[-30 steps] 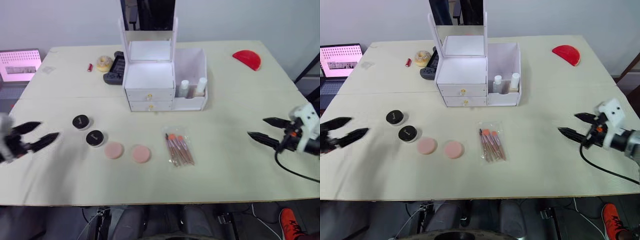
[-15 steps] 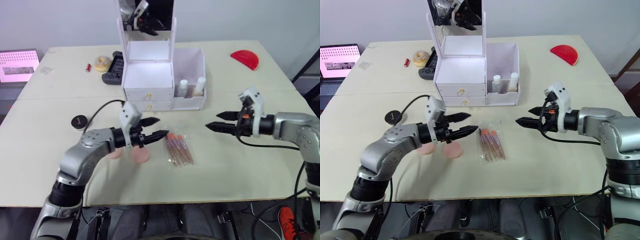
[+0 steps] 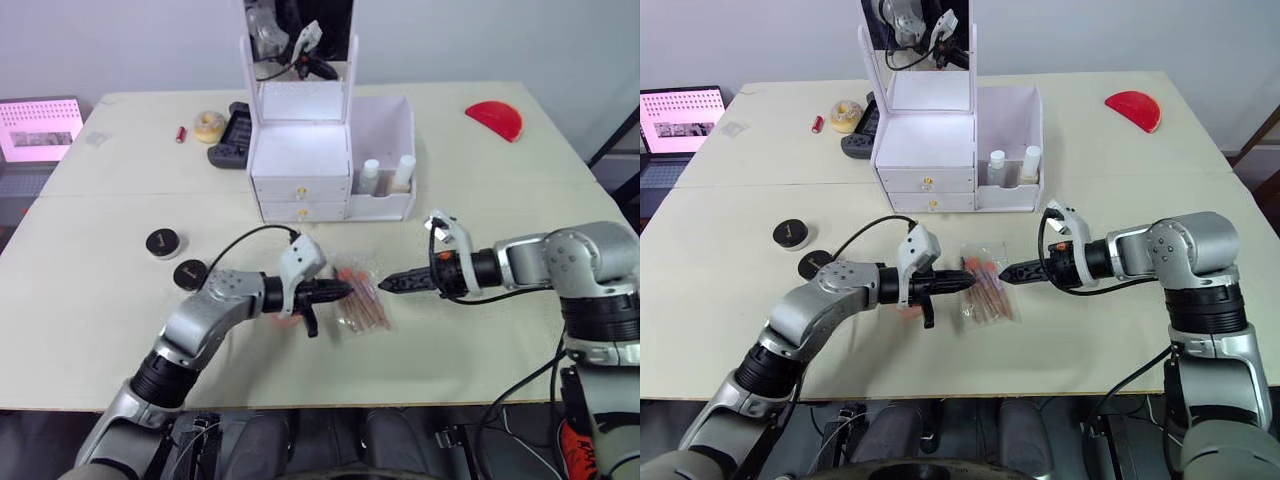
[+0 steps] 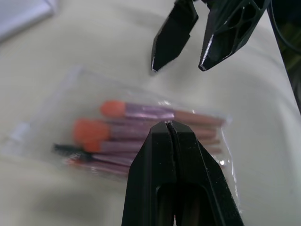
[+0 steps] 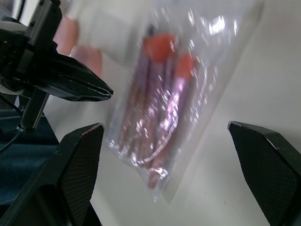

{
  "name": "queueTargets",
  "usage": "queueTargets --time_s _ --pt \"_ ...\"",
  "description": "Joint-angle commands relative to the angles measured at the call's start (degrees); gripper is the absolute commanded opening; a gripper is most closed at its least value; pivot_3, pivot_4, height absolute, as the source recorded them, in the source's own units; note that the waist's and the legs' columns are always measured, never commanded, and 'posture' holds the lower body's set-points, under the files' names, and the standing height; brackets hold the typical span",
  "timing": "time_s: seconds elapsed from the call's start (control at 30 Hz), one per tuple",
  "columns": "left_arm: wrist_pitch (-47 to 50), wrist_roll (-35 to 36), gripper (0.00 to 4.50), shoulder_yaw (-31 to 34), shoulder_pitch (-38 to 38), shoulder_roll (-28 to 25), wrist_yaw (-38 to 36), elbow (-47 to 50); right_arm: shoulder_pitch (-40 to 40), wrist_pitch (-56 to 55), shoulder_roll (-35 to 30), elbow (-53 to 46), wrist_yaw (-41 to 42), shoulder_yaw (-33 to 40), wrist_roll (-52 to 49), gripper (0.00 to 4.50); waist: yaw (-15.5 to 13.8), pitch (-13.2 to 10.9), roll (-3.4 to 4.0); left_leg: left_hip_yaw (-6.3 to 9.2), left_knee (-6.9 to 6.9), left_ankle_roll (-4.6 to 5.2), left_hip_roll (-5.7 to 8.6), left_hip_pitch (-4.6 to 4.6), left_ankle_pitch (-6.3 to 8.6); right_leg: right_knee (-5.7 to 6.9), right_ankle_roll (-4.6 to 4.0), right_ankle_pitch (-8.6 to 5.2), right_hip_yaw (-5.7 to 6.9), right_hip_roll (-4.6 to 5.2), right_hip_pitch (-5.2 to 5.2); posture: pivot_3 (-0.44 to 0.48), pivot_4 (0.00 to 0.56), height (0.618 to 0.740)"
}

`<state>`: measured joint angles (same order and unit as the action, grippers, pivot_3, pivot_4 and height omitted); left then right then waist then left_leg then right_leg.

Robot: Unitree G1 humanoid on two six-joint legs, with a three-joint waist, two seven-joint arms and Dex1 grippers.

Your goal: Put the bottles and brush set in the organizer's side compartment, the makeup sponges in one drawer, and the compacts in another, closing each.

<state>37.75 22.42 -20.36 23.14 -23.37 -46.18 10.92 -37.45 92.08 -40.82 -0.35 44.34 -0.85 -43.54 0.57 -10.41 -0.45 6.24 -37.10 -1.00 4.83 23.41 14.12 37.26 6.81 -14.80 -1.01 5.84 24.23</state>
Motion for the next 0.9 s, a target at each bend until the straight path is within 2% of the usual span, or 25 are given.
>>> queueTargets --time_s 0.03,0.3,0.6,0.7,0.9 --pt "-1.5 -2.0 0.03 -1.1 1.7 0.4 -0.9 -1.0 -1.1 0.4 1.6 1.1 -0.6 -0.3 -0.4 4.5 0.1 0.0 0.0 0.0 0.0 0.0 0.0 0.0 0.0 0.0 0.0 0.0 0.0 0.0 0.0 0.0 0.15 0.74" --pt "-1.7 -5.4 0.03 -2.9 2.1 -0.1 -1.7 -3.0 -3.3 0.4 7.6 6.3 -2.8 -0.7 0.5 4.5 0.4 0.1 0.0 0.0 0.0 0.0 -0.05 -0.04 0.0 0.03 -0.02 0.01 -0.01 -0.05 0.0 0.0 0.15 0.74" --pt "-1.7 -6.5 0.03 -2.7 2.1 0.3 -2.3 -2.9 -3.6 -0.6 10.6 8.8 -4.0 -1.8 2.2 4.5 0.5 0.3 -0.03 0.0 0.0 0.0 -0.13 -0.07 0.0 0.03 -0.06 0.04 -0.03 -0.15 0.0 0.0 0.15 0.74" --pt "-1.7 -6.7 0.0 -2.5 2.0 0.3 -2.5 -2.8 -3.9 -1.4 11.2 9.8 -4.1 -1.9 2.9 3.62 0.5 0.3 -0.04 0.0 0.0 -0.01 -0.21 -0.08 0.0 0.03 -0.12 0.08 -0.03 -0.24 -0.01 0.0 0.15 0.74" --pt "-1.7 -7.0 0.0 -2.2 1.9 0.3 -2.8 -2.9 -4.0 -2.0 11.1 10.0 -3.7 -2.5 3.3 0.57 0.4 0.4 -0.03 -0.01 0.0 -0.02 -0.22 -0.07 -0.01 0.03 -0.13 0.09 -0.03 -0.25 0.01 0.0 0.15 0.74"
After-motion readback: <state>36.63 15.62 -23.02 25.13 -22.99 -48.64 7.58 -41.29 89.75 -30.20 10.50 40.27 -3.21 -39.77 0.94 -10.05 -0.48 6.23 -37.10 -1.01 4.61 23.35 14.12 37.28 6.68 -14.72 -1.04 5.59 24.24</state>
